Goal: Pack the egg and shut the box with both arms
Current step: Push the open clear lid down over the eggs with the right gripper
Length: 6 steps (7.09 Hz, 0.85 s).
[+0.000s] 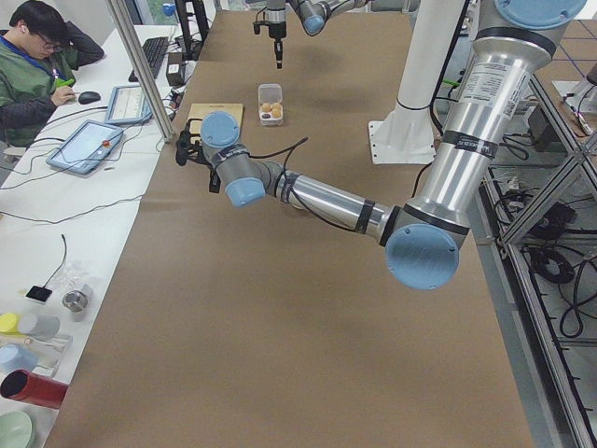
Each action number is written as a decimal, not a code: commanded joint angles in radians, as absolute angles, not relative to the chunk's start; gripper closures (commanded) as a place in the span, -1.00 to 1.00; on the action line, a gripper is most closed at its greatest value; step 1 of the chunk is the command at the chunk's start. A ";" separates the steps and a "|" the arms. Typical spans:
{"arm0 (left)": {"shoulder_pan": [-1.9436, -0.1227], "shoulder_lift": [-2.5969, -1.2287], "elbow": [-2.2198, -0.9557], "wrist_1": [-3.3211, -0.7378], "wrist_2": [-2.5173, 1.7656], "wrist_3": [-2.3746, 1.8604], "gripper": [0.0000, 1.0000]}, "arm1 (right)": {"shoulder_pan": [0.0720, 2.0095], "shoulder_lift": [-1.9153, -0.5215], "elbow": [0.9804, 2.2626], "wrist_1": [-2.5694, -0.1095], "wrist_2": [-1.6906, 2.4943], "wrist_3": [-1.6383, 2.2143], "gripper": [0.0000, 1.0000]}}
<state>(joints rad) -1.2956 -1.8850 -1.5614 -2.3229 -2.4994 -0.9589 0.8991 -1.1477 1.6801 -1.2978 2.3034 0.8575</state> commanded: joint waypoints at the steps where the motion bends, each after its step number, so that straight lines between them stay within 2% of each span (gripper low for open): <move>1: -1.301 -1.879 -1.562 -2.322 -2.505 -0.953 -0.97 | 0.827 -1.070 1.515 -1.064 2.229 0.996 1.00; 5: -1.322 -1.867 -1.562 -2.324 -2.526 -0.947 -0.97 | 0.770 -0.976 1.516 -1.068 2.163 1.138 1.00; 6: -1.350 -1.844 -1.559 -2.316 -2.528 -0.886 -0.97 | 0.772 -0.974 1.516 -1.069 2.160 1.187 0.32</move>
<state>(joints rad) -1.3228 -1.8634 -1.5614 -2.3219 -2.5264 -0.9343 0.7717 -0.9815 1.5158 -1.0671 2.1640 1.1387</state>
